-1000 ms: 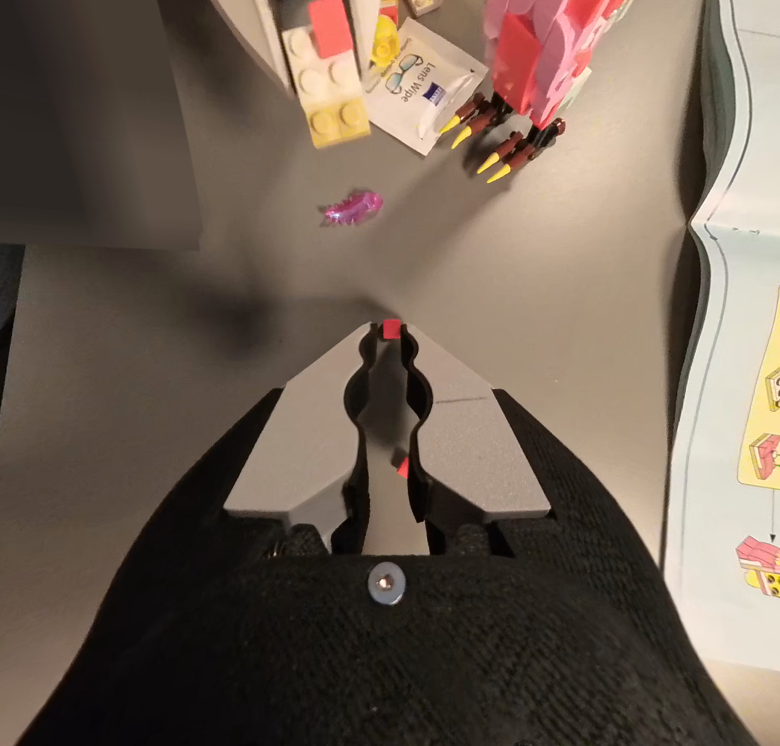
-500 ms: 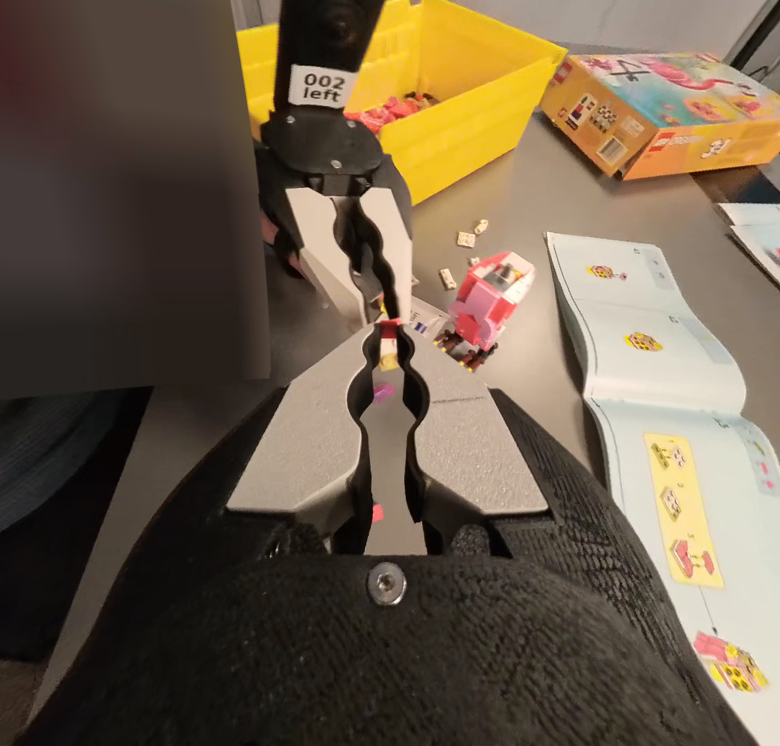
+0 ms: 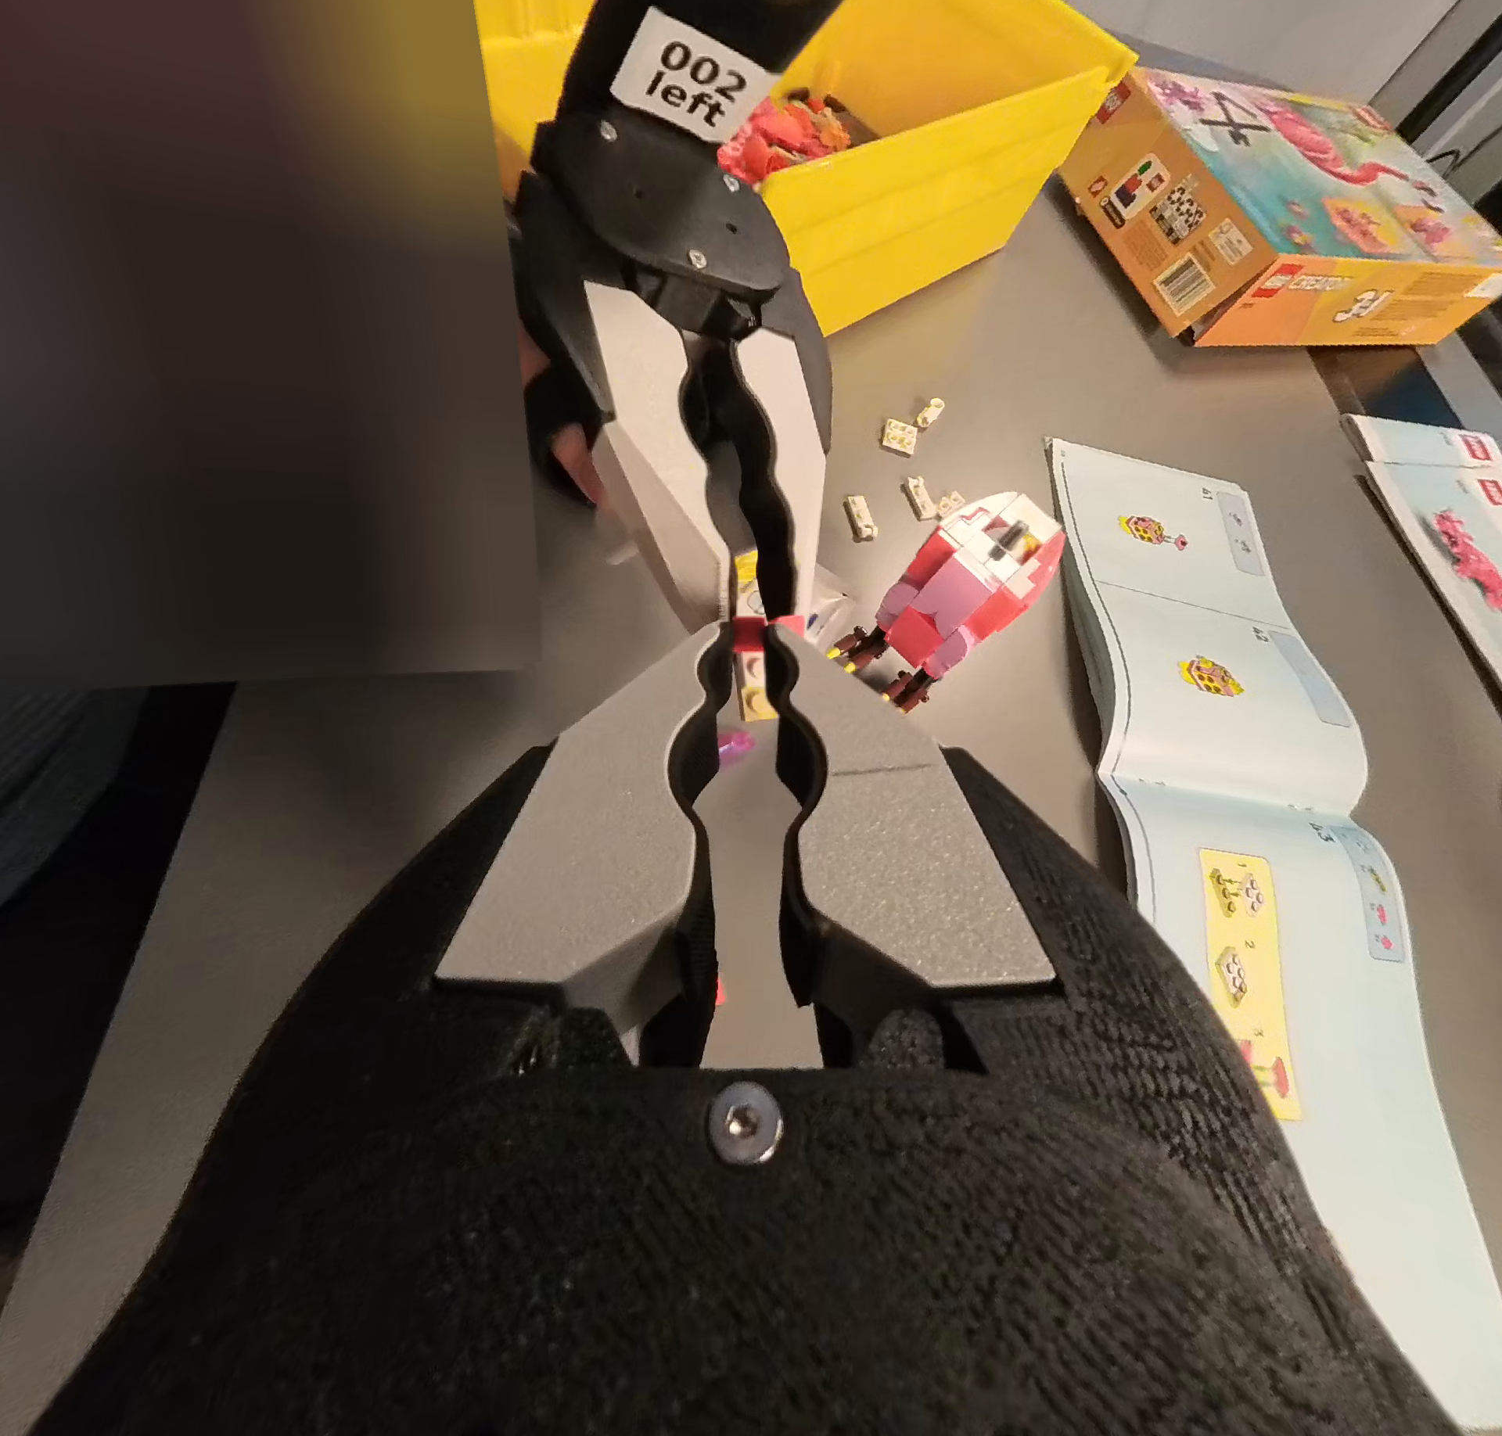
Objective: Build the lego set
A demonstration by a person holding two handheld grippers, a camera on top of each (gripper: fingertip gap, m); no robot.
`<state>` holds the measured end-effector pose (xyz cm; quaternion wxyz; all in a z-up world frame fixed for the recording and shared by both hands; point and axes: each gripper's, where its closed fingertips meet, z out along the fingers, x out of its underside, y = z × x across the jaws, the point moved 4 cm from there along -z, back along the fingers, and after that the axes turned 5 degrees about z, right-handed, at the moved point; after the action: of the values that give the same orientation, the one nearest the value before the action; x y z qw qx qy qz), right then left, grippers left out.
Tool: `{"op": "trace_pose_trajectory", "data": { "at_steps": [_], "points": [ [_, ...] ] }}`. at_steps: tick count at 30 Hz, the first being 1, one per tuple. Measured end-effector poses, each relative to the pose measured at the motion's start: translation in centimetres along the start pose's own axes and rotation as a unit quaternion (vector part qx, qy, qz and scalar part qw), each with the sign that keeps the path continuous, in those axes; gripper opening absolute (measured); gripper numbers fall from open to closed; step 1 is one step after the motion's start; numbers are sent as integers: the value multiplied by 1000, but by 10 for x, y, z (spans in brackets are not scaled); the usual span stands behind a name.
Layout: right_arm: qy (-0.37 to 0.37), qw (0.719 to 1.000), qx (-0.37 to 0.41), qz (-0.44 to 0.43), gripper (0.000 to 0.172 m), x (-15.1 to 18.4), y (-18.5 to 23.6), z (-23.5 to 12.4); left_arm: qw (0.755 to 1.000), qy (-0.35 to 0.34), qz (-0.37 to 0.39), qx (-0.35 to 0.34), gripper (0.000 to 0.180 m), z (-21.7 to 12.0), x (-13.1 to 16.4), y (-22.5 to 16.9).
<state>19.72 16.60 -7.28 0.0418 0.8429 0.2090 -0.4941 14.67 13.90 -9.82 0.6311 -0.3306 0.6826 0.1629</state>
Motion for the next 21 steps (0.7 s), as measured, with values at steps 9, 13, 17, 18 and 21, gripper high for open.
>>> {"op": "trace_pose_trajectory", "data": {
  "at_steps": [9,13,17,18,21],
  "points": [
    [5,1000,21,-22,7,-3,0,-1,1000,-10,-14,15,14,-1,-2,-1],
    [6,1000,20,-17,8,-3,1,-1,1000,-10,-10,16,14,-1,-2,-2],
    [9,1000,23,-16,11,-4,0,-2,1000,-12,-12,18,14,-1,-2,-2],
    [8,1000,23,-16,14,-4,0,-3,1000,-13,-14,19,14,-1,-2,-2],
    [7,999,30,-17,23,-4,0,-4,999,-19,-23,22,14,-2,-3,-2]
  ]
}}
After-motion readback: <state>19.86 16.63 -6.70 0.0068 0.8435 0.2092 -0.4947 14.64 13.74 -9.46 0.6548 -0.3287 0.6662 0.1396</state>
